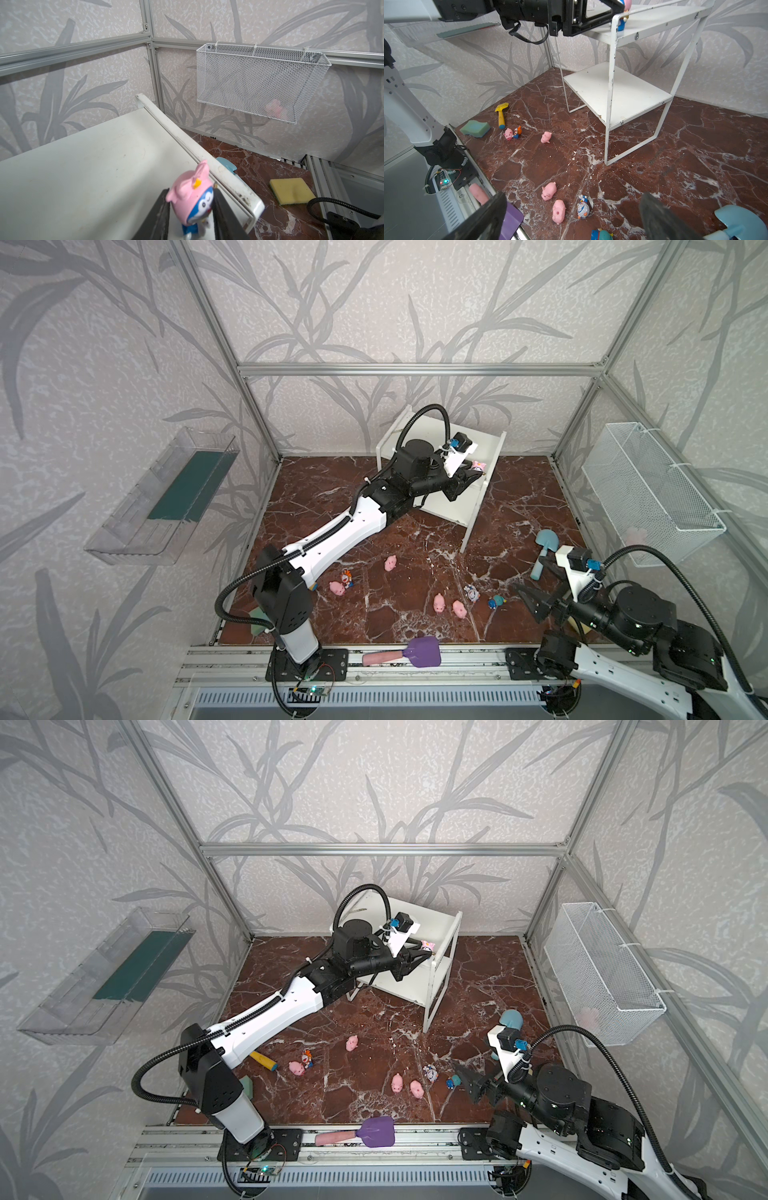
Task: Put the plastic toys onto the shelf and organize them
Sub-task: 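Lower the figurine onto the top shelf and open the left gripper, then withdraw the left gripper from the shelf while the right gripper reaches toward the toys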
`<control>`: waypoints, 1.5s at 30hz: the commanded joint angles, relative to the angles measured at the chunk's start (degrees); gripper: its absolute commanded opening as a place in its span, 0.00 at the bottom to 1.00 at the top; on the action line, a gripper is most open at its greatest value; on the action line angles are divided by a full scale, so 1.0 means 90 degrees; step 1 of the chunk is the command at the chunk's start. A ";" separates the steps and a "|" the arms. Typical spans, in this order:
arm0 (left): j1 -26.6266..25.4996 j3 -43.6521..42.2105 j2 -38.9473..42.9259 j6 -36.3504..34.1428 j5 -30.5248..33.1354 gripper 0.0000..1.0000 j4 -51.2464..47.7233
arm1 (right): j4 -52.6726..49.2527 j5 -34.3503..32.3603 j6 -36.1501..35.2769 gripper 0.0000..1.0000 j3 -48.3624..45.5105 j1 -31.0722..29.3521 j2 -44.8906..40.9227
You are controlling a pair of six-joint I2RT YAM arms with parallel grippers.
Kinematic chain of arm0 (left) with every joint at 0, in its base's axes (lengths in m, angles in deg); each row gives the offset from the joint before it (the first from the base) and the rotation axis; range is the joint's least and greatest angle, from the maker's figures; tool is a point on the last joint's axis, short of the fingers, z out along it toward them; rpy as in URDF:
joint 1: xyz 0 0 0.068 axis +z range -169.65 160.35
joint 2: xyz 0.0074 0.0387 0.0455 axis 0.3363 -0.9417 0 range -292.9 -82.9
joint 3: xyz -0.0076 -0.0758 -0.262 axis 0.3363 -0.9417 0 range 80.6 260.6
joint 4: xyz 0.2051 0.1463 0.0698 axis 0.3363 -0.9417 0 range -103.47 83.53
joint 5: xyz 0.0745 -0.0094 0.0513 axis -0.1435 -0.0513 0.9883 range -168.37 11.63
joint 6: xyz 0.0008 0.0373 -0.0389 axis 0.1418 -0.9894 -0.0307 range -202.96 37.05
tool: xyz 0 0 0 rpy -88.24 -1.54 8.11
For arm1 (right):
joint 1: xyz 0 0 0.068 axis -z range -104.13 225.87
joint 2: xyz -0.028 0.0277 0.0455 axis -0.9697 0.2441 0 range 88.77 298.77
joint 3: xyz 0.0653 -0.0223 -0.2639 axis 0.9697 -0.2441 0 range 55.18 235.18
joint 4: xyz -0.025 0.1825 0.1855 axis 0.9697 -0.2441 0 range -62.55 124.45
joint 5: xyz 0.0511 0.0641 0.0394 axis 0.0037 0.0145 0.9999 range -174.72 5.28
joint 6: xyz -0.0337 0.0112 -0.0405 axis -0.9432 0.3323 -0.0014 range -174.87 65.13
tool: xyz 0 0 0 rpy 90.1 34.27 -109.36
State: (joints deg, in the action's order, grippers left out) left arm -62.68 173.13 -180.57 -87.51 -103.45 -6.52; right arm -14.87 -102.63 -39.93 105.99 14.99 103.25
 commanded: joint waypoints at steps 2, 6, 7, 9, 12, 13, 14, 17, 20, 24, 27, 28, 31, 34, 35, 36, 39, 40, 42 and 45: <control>-0.0003 0.0206 0.0096 -0.0254 0.0077 0.40 -0.0128 | 0.0079 0.0042 0.0024 0.99 -0.0074 0.0001 0.0023; 0.0001 0.0207 0.0153 -0.0309 0.0138 0.41 -0.0178 | 0.0120 0.0041 0.0049 0.99 -0.0127 -0.0002 0.0032; 0.0005 0.0197 0.0176 -0.0314 0.0154 0.41 -0.0186 | 0.0124 0.0032 0.0059 0.99 -0.0145 0.0003 0.0040; 0.0004 0.0152 0.0245 -0.0324 0.0178 0.42 -0.0179 | 0.0073 -0.0034 0.0112 0.99 -0.0185 0.0009 0.0110; 0.0000 0.0016 0.0404 -0.0355 0.0265 0.44 -0.0137 | 0.0031 -0.0092 0.0263 0.99 -0.0313 -0.0003 0.0267; 0.0006 -0.0039 0.0465 -0.0353 0.0285 0.45 -0.0112 | 0.0045 -0.0093 0.0322 0.99 -0.0362 -0.0003 0.0313; 0.0009 -0.0107 0.0543 -0.0372 0.0310 0.46 -0.0078 | 0.0059 -0.0099 0.0395 0.99 -0.0421 0.0008 0.0359; 0.0015 -0.0261 0.0780 -0.0411 0.0326 0.49 -0.0091 | 0.0090 -0.0183 0.0744 0.99 -0.0635 0.0002 0.0511; 0.0015 -0.0501 0.1091 -0.0440 0.0397 0.50 -0.0111 | 0.0168 -0.0184 0.1112 0.99 -0.0867 0.0009 0.0648; 0.0015 -0.1132 0.1718 -0.0412 0.0602 0.54 -0.0013 | 0.0438 0.0003 0.1630 1.00 -0.1293 0.0006 0.0946; 0.0015 -0.1717 0.2287 -0.0373 0.0769 0.57 0.0007 | 0.0650 0.0091 0.2099 0.99 -0.1641 0.0006 0.1232; 0.0010 -0.1895 0.2448 -0.0359 0.0800 0.58 0.0006 | 0.0719 0.0122 0.2212 0.98 -0.1759 0.0009 0.1304; 0.0011 -0.2487 0.3048 -0.0262 0.0926 0.61 -0.0083 | 0.0945 0.0191 0.2668 0.93 -0.2125 0.0014 0.1513; 0.0014 -0.3211 0.3713 -0.0008 0.1088 0.65 0.0022 | 0.1138 0.0333 0.2990 0.87 -0.2428 0.0013 0.1786; 0.0006 -0.3477 0.3940 0.0126 0.1109 0.67 0.0099 | 0.1240 0.0400 0.3096 0.85 -0.2525 0.0011 0.1899; 0.0005 -0.3750 0.4168 0.0283 0.1124 0.70 0.0173 | 0.1370 0.0483 0.3173 0.83 -0.2616 0.0012 0.1988; -0.0001 -0.4428 0.4719 0.0641 0.1186 0.88 0.0260 | 0.1830 0.0677 0.3434 0.76 -0.2892 0.0009 0.2366; 0.0003 -0.4612 0.4855 0.0755 0.1201 0.94 0.0251 | 0.1957 0.0699 0.3513 0.74 -0.2952 0.0022 0.2493; -0.0002 -0.4982 0.5170 0.0962 0.1231 0.99 0.0203 | 0.2230 0.0759 0.3646 0.66 -0.3041 0.0100 0.2824; -0.0009 -0.5382 0.5577 0.1204 0.1280 0.99 0.0011 | 0.2595 0.1028 0.3748 0.61 -0.3124 0.0523 0.3317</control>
State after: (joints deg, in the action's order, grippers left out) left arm -62.68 126.82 -133.27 -80.17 -92.98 -5.87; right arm 3.24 -95.57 -8.98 78.43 17.02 130.90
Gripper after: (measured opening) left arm 0.993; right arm 0.622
